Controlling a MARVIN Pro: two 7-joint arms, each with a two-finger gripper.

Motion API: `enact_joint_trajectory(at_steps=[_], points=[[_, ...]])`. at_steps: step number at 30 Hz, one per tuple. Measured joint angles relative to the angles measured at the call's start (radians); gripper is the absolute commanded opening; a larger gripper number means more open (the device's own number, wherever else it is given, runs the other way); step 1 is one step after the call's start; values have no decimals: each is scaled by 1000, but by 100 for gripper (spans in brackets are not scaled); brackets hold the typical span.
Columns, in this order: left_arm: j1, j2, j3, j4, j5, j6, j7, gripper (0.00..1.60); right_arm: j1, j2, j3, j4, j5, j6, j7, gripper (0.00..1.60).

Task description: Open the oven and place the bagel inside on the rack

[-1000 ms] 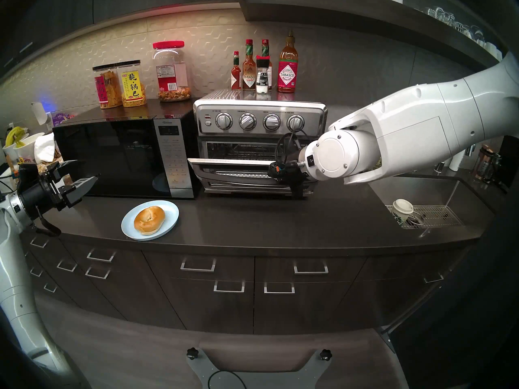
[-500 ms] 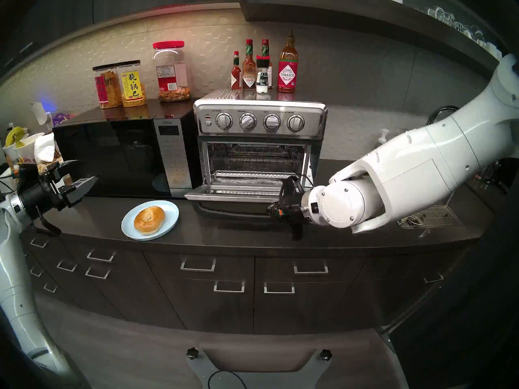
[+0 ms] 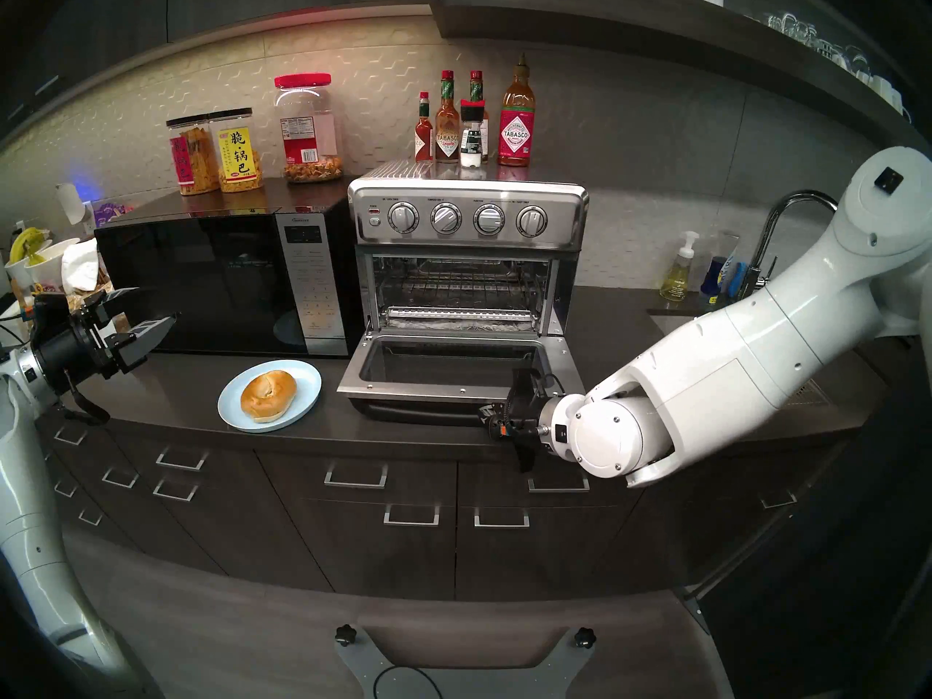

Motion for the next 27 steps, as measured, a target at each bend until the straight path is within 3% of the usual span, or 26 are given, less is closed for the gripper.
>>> enact_joint_trajectory(at_steps=[7, 13, 23, 27], points=[[0, 0, 0, 0, 0, 0, 0, 160, -73, 11, -5, 15, -39, -17, -154, 0], [0, 0, 0, -1, 0, 0, 0, 160, -92, 26, -28, 6, -75, -18, -237, 0], [0, 0, 0, -1, 0, 0, -1, 160, -44, 109, -155, -97, -143, 7, -357, 0], [0, 0, 0, -1, 0, 0, -1, 160, -21, 153, -244, -168, -177, 19, -383, 0]])
